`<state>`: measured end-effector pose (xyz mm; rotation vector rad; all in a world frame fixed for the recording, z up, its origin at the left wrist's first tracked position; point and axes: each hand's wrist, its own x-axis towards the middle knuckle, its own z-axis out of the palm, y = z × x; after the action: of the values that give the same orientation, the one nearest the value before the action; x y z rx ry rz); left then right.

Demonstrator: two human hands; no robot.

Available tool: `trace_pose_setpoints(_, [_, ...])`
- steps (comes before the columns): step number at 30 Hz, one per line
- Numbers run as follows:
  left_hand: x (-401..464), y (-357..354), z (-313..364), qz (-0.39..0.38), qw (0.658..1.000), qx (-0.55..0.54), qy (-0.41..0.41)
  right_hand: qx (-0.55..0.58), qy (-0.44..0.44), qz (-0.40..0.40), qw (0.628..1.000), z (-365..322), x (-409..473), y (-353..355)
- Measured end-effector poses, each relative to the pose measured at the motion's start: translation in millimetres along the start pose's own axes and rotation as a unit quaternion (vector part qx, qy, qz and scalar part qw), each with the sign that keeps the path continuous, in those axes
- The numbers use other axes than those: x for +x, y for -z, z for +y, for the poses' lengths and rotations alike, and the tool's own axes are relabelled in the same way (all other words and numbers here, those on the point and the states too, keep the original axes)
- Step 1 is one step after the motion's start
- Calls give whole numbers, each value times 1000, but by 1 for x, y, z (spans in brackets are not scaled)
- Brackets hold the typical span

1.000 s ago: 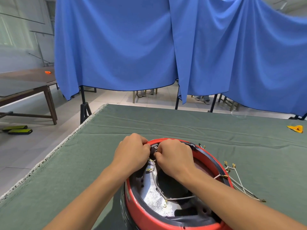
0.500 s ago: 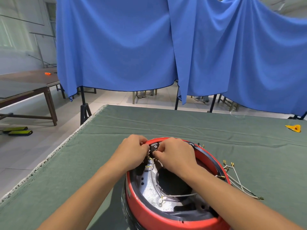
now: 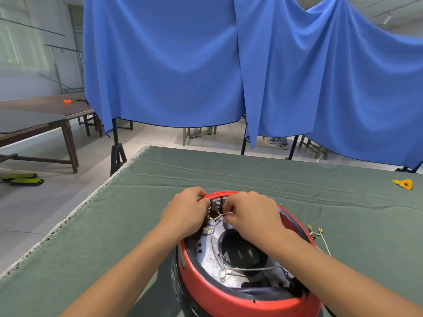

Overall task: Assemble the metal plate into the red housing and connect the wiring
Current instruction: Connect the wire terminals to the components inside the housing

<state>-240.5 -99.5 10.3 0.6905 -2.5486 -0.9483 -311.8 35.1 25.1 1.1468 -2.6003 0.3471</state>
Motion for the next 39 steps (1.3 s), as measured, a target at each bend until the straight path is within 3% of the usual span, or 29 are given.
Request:
trace_pose_setpoints(6, [-1,2,0,0,1000,-13,0,-57,38,1,998,-3,10,-9])
trace_pose_setpoints(19, [3,-3,-1,14,999,-9,29,67,-9,56,996,-5,4,-1])
trace_pose_setpoints(25, [2,-1,0,33,997,24,66,43,29,31,998,-17,-3,-9])
trace_pose_setpoints(33, [-2,2,0,70,991,112,23,29,51,-2,998,-17,-3,-10])
trace_pose_setpoints(39, [-3,2,-1,81,991,103,13,21,62,-9,998,-18,-4,-13])
